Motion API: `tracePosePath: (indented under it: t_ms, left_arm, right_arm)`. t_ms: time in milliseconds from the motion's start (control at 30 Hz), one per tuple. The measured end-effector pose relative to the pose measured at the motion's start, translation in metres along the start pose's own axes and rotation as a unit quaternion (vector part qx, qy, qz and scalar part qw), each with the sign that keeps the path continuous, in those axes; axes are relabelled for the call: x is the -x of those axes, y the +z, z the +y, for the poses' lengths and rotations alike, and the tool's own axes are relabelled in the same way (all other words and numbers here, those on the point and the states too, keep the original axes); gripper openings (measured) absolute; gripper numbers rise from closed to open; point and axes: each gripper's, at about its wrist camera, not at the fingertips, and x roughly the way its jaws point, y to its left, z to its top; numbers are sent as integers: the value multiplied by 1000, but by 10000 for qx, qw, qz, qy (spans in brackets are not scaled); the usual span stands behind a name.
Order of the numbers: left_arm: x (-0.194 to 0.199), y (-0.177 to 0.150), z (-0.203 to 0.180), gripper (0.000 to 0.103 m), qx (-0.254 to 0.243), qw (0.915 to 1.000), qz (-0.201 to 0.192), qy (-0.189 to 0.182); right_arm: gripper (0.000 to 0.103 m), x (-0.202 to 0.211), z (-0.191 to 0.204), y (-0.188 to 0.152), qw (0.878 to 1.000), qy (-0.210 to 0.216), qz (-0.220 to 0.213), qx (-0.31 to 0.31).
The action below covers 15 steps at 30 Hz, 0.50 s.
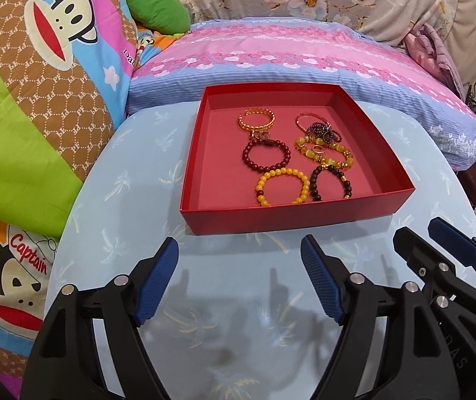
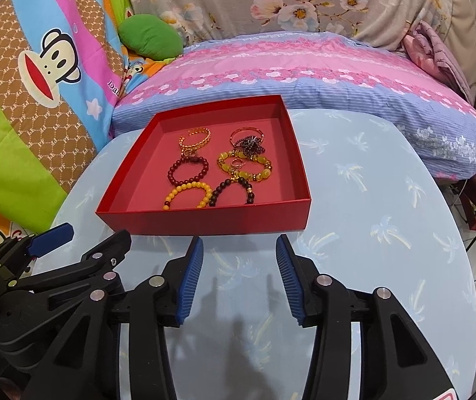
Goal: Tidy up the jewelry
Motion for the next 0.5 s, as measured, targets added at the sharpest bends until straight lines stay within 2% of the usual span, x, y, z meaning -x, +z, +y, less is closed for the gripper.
tracePosePath:
  t_ms: [333, 500]
  left_arm:
    - [0, -8, 10, 88, 177, 9998, 21, 71]
    - [-1, -13, 13, 91, 226, 9997, 18, 120]
  right_arm:
    - [68, 5, -6, -5, 9999, -81, -73, -98]
    - [75, 5, -5, -8, 9998, -164, -62, -49]
